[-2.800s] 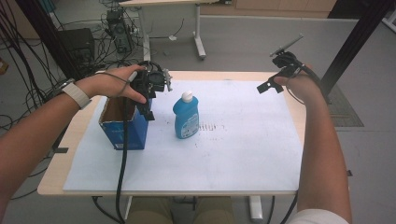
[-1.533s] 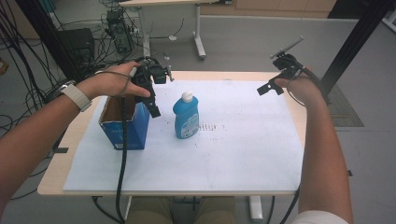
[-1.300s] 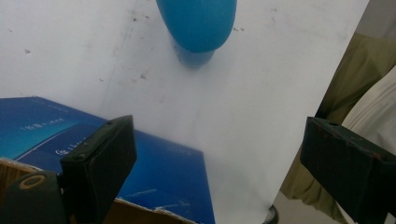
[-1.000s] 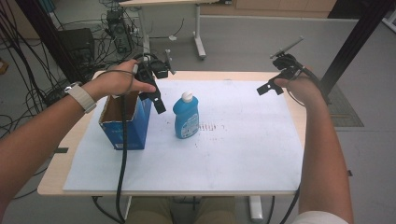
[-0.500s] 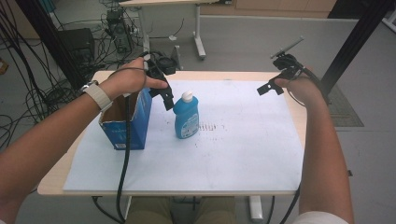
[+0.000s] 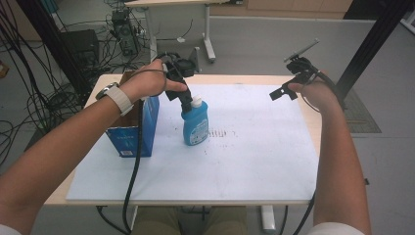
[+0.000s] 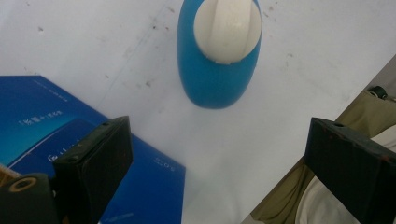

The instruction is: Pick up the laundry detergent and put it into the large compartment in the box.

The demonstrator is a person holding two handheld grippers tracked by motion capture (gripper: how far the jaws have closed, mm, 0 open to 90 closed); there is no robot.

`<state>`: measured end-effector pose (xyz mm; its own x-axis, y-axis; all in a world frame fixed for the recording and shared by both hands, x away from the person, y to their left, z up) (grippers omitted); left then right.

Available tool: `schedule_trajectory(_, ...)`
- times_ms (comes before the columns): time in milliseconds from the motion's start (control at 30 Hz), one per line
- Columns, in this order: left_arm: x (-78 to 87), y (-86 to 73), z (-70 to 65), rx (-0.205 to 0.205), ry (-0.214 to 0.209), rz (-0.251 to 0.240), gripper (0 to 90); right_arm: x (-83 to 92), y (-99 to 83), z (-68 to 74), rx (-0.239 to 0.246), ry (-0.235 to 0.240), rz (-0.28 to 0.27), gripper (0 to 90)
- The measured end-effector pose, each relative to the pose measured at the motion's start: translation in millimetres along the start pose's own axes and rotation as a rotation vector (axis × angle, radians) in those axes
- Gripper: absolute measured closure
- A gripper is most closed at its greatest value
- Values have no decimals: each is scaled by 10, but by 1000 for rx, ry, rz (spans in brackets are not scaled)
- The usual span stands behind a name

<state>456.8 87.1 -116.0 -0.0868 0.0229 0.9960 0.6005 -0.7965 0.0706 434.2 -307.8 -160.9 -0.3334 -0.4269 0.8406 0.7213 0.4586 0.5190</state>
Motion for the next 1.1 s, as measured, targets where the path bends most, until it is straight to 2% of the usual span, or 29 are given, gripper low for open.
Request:
schedule_trajectory(600,-59,172,-31,-4,8,21,86,10,-2,-16,-3,1,-1,82)
schedule_trajectory(1100,-59,311,-74,-8,15,16,87,42,-18,-26,-7,0,-5,82)
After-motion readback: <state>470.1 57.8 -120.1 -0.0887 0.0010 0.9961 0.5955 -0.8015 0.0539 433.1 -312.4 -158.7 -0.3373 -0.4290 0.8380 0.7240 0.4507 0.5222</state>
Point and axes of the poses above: each handheld gripper's, and its own axes: x roughly backward along the jaws, y roughly out of its top, z roughly to its left, the point moved 4 cm from there along -x, roughly forward along the jaws, and after that the axes turned 6 degrees about y, right-handed, at the moved point
